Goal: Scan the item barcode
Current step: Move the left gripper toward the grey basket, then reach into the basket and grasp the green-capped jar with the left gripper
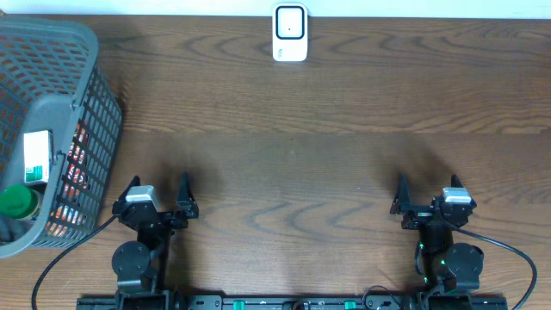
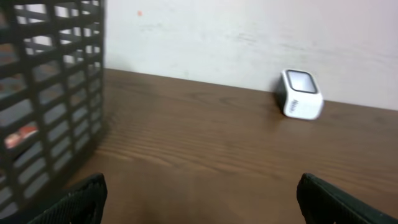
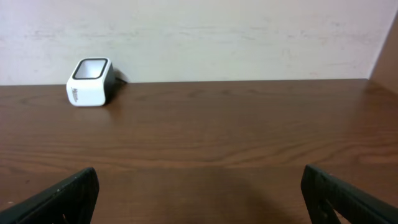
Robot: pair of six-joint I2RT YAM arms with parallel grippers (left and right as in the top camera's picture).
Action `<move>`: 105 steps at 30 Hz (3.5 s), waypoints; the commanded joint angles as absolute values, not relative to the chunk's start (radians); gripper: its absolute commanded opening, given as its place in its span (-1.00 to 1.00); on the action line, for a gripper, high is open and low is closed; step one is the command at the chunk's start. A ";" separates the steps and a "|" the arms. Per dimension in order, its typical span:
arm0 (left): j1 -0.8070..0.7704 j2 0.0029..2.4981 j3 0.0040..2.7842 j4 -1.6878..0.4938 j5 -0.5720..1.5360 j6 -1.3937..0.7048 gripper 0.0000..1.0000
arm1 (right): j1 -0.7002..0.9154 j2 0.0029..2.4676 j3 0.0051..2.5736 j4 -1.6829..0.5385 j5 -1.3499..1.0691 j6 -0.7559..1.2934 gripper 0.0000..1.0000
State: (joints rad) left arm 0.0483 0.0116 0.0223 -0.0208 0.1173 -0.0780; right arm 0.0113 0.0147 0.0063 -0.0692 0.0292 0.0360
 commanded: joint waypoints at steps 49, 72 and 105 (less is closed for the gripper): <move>0.803 1.790 1.814 -1.151 -0.021 -0.055 0.96 | -0.001 0.007 0.005 -0.074 0.021 0.021 0.99; 0.902 1.779 1.467 -0.963 -0.067 0.071 0.96 | -0.001 0.007 0.005 -0.074 0.021 0.021 0.98; 0.911 1.900 1.264 -0.665 -0.008 -0.040 0.49 | -0.001 0.007 0.005 -0.074 0.021 0.021 0.98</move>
State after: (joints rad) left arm 0.9081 1.8874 1.2697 -0.6495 -0.0113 -0.0303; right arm 0.0055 0.0143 0.0063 -0.0704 0.0216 0.0360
